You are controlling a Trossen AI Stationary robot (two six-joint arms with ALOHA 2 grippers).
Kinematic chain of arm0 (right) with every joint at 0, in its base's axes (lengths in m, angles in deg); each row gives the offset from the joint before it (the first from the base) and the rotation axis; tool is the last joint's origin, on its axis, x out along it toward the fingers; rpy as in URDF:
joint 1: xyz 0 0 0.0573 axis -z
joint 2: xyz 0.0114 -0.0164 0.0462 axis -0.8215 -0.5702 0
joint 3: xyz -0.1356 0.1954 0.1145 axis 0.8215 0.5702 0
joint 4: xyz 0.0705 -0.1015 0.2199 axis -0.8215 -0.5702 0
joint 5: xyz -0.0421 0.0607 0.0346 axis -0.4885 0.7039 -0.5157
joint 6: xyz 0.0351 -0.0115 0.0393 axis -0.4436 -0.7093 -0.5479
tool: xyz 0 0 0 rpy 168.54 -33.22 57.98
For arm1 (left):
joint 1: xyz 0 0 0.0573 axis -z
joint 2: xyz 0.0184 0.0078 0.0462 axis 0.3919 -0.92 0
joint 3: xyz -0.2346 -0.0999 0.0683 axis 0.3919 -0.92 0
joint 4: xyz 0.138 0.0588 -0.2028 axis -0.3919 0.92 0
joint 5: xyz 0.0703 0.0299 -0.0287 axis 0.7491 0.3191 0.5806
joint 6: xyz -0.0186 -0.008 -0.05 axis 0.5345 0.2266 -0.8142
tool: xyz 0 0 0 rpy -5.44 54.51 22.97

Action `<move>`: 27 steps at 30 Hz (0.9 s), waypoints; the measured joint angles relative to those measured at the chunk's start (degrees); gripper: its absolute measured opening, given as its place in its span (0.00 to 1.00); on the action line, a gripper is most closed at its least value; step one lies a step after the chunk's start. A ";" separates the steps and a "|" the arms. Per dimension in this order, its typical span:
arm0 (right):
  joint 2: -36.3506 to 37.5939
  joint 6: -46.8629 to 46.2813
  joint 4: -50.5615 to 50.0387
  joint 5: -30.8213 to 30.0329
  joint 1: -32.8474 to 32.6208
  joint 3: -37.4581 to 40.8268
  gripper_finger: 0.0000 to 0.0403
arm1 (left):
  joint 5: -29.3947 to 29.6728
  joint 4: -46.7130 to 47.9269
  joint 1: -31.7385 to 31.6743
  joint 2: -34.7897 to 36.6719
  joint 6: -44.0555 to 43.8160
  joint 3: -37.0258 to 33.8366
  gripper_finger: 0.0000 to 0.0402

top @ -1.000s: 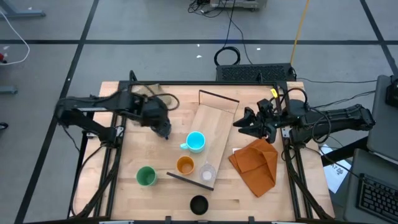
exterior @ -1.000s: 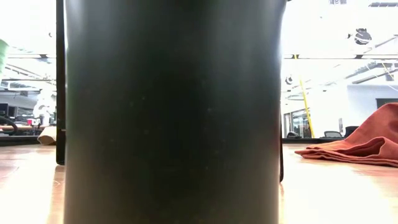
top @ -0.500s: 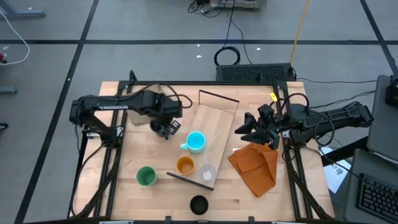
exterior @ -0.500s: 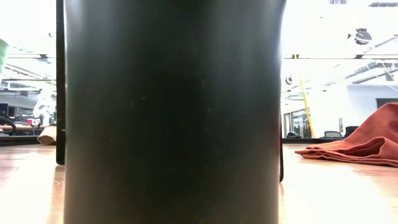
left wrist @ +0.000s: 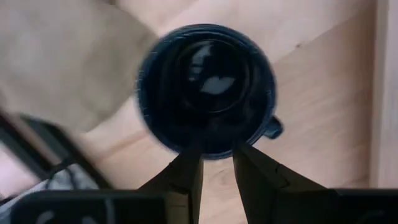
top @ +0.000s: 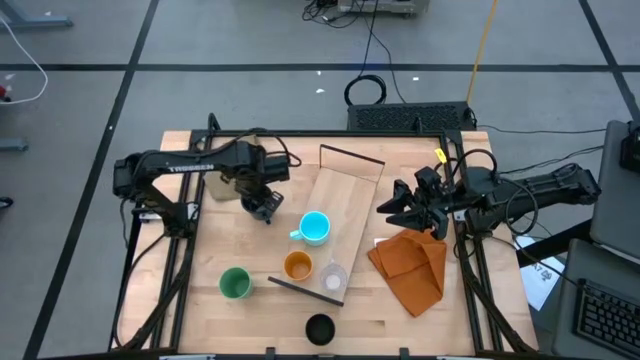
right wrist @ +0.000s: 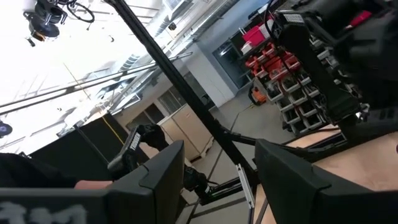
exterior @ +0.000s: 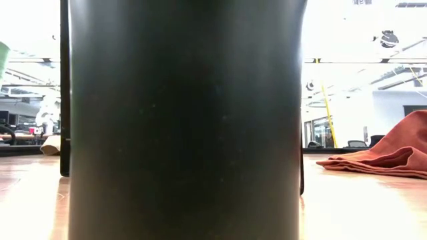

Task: Stack small to large cups/mugs on shelf
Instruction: Put the dark blue mug on the shelf

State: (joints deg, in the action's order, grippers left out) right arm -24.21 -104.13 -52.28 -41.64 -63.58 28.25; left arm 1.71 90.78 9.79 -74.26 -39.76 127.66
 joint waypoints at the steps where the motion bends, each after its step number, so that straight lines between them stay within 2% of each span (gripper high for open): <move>1: 0.00 -0.02 -0.01 0.02 0.00 0.00 0.46 | -0.97 -1.41 -0.11 -0.03 0.86 -0.84 0.22; 11: -0.01 -0.19 -0.44 0.00 0.00 0.00 0.46 | -6.12 -7.94 1.68 0.00 2.15 -4.04 0.22; 15: 0.01 -0.23 -0.48 0.00 0.00 0.00 0.46 | -4.58 -5.91 2.67 0.00 4.21 -4.06 0.22; 22: 0.01 -0.22 -1.19 0.02 0.02 0.00 0.46 | -4.69 -3.74 3.01 0.91 10.54 -4.09 0.22; 27: 0.01 -0.52 -1.21 0.02 0.02 0.00 0.46 | -6.22 -0.89 3.31 0.88 19.94 -4.09 0.22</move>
State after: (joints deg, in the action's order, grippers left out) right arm -24.20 -104.66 -53.49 -41.63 -63.55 28.25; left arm -4.51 89.89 13.10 -73.38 -19.82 123.58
